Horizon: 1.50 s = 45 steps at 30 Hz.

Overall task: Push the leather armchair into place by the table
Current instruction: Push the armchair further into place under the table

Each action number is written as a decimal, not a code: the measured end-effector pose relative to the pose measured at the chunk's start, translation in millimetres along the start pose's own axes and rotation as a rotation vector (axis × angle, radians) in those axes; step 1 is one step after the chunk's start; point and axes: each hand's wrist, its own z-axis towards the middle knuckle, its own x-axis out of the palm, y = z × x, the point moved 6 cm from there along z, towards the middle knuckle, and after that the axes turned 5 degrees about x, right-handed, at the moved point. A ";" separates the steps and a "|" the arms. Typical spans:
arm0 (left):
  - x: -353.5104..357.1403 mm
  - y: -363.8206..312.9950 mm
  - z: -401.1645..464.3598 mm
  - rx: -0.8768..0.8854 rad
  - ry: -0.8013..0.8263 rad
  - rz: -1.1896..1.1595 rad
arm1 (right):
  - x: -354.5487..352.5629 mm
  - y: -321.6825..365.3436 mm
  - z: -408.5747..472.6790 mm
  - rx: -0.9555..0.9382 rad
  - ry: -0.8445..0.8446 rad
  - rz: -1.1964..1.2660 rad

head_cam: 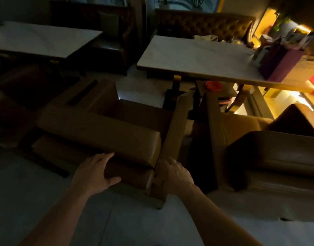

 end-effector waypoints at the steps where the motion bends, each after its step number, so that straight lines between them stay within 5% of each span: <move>1: -1.3 13.5 2.9 -0.003 0.011 0.006 | 6.7 7.1 3.7 0.008 0.001 0.005; 9: 0.2 113.4 33.0 0.070 0.092 0.086 | 60.7 43.2 19.8 0.209 0.047 0.018; 19: 9.9 216.3 88.5 0.285 0.153 0.144 | 111.1 121.4 35.5 0.325 -0.207 0.033; 33: 42.7 249.1 139.7 0.390 0.066 0.202 | 162.0 126.6 83.3 0.567 -0.226 -0.051; 45: 51.7 248.0 146.6 0.363 0.149 0.267 | 161.7 112.8 91.3 0.508 -0.151 -0.108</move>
